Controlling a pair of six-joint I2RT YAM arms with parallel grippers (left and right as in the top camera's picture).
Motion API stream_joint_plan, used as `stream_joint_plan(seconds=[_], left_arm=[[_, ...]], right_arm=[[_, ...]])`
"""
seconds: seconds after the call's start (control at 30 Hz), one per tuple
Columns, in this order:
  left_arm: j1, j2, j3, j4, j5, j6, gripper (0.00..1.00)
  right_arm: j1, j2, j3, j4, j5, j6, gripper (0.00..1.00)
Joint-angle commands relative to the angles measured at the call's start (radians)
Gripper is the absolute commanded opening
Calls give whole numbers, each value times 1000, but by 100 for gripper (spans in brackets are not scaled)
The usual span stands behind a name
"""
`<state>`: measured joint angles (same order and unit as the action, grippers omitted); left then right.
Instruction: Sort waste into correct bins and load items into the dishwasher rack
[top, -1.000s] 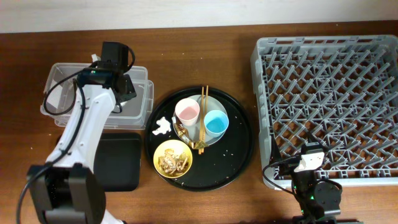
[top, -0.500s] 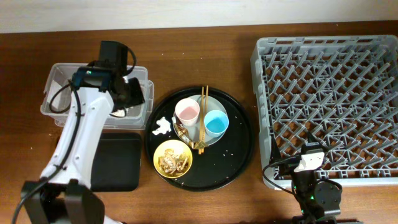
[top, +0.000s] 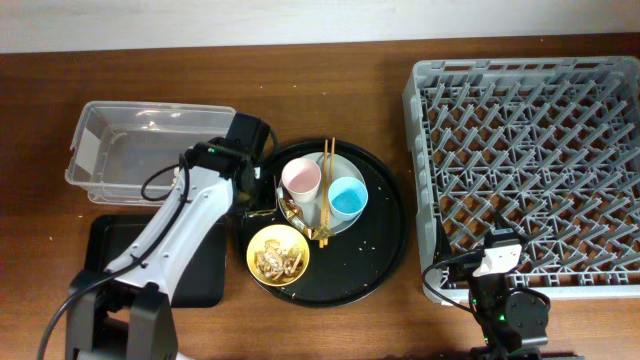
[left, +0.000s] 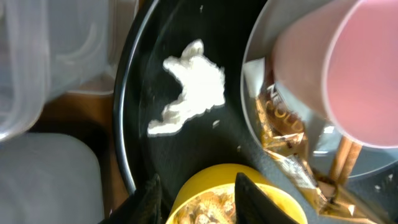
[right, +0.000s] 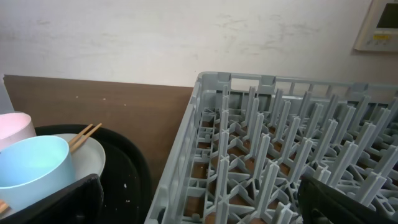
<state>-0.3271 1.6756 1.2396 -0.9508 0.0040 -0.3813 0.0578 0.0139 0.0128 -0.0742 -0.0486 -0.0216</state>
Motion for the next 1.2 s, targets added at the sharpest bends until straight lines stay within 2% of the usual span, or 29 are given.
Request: stream_joint_plan(seconds=[0.0, 0.27, 0.47, 0.53, 0.77, 0.9, 1.03, 1.07, 1.1, 1.13, 1.17], left_arm=[[-9, -6, -78, 85, 0, 1, 35], [-11, -6, -214, 317, -52, 1, 35], [-11, -6, -261, 381, -107, 1, 38], [-11, -6, -277, 410, -105, 1, 46], [-11, -6, -305, 451, -106, 1, 47], [-11, -6, -306, 465, -105, 1, 46], [-11, -6, -307, 467, -105, 1, 36], [-11, -6, -307, 468, -105, 1, 36], [-11, -6, -307, 469, -105, 1, 37], [-11, -6, -307, 471, -105, 1, 45], [-11, -6, -307, 480, -105, 1, 47]], right_arm=[[-6, -6, -7, -1, 8, 12, 98], [-6, -6, -7, -1, 8, 12, 99], [-6, -6, -7, -1, 8, 12, 98], [-6, -6, -7, -1, 8, 12, 98], [-6, -6, -7, -1, 8, 12, 98], [-6, -6, -7, -1, 8, 12, 98], [-6, -6, -7, -1, 8, 12, 98], [-6, -6, -7, -1, 8, 12, 98], [-6, -6, -7, -1, 8, 12, 98], [-6, -6, -7, -1, 8, 12, 98], [-6, -6, -7, -1, 8, 12, 98]])
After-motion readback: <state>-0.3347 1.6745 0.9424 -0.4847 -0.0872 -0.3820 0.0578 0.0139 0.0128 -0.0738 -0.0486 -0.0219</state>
